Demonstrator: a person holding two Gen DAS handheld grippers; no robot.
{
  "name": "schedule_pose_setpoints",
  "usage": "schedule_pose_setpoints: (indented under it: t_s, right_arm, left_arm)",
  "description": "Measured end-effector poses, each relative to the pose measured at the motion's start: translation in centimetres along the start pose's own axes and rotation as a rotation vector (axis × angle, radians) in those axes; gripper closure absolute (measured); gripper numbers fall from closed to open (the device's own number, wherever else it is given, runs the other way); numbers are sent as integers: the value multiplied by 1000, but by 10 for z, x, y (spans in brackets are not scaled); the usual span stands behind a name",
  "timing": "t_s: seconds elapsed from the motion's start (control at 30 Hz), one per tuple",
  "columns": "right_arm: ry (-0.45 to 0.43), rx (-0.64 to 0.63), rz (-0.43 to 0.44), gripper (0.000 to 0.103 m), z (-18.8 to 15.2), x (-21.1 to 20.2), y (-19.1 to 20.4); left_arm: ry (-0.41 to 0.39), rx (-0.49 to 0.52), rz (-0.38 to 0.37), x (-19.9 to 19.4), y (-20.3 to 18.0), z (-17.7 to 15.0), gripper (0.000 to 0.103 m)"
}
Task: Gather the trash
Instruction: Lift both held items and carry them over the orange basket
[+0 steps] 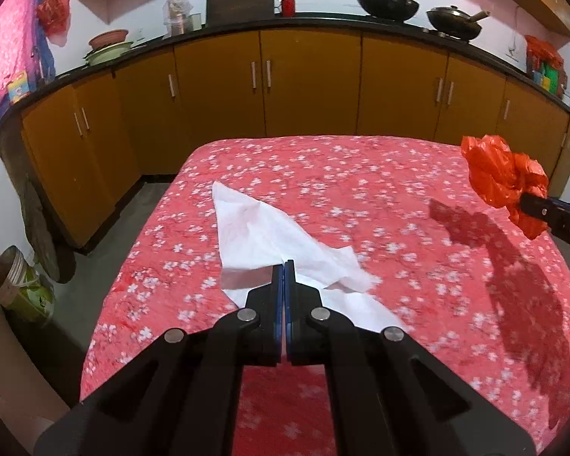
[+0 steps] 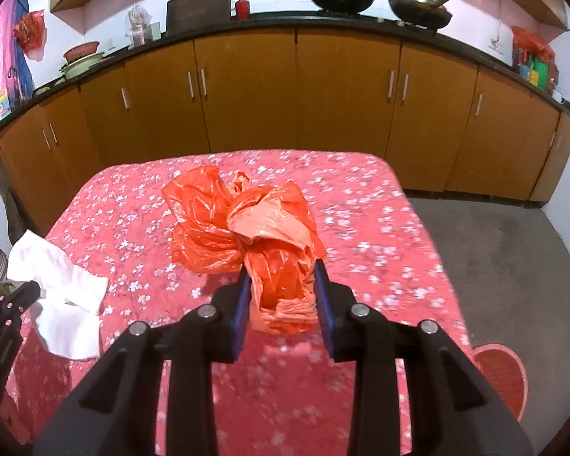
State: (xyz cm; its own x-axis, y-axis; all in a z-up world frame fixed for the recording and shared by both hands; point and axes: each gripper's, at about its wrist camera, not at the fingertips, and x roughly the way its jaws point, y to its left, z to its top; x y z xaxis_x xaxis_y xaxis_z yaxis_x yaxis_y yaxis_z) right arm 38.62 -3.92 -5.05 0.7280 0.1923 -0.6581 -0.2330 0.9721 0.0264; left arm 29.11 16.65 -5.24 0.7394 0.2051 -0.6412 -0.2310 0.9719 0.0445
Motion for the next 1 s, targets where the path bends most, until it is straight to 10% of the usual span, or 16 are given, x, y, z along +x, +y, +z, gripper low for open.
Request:
schedule_pose_setpoints:
  t_s: [1.0]
  right_arm:
    - [-170, 92, -39, 72, -11, -140, -94]
  left_arm:
    - [-111, 86, -178, -99, -98, 30, 102]
